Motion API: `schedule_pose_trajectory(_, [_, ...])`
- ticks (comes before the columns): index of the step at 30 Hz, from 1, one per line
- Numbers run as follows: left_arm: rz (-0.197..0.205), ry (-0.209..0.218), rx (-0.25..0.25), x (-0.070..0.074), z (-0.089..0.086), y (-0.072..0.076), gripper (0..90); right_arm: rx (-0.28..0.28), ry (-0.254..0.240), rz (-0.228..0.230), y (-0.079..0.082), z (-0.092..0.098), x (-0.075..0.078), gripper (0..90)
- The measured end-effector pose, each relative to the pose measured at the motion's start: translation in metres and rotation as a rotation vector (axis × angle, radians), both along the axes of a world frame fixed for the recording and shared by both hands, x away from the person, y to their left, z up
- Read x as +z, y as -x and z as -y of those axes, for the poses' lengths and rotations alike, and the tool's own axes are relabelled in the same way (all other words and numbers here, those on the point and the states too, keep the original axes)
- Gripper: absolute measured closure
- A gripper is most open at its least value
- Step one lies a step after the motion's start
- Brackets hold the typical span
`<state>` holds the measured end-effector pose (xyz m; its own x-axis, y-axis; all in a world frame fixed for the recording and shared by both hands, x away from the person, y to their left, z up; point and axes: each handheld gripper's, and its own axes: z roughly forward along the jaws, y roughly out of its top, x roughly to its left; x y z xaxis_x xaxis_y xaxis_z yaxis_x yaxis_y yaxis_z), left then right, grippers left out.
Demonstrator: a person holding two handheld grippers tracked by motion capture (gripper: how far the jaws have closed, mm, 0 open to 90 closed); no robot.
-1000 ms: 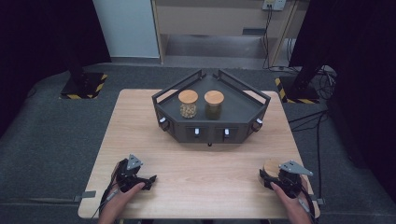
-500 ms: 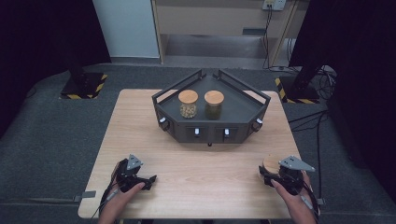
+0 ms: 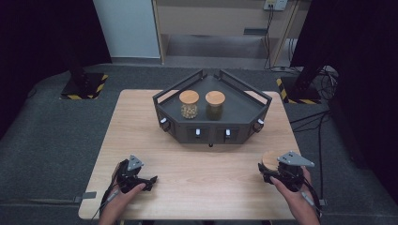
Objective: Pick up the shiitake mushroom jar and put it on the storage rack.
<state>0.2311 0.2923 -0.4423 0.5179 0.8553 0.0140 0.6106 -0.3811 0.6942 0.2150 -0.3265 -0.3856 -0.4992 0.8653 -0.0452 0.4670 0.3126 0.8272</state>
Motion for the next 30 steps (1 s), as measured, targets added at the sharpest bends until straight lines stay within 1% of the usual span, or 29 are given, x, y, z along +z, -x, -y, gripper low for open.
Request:
schedule_pose_trajectory(8, [0.0,0.0,0.0,0.0,0.0,0.0,0.0,0.006,0.002,0.006,-0.004,-0.002,0.012,25.7])
schedule_pose_trajectory(30, [0.0,0.0,-0.001,0.0,0.0,0.0,0.0,0.024,0.01,0.018,-0.013,-0.01,0.031,25.7])
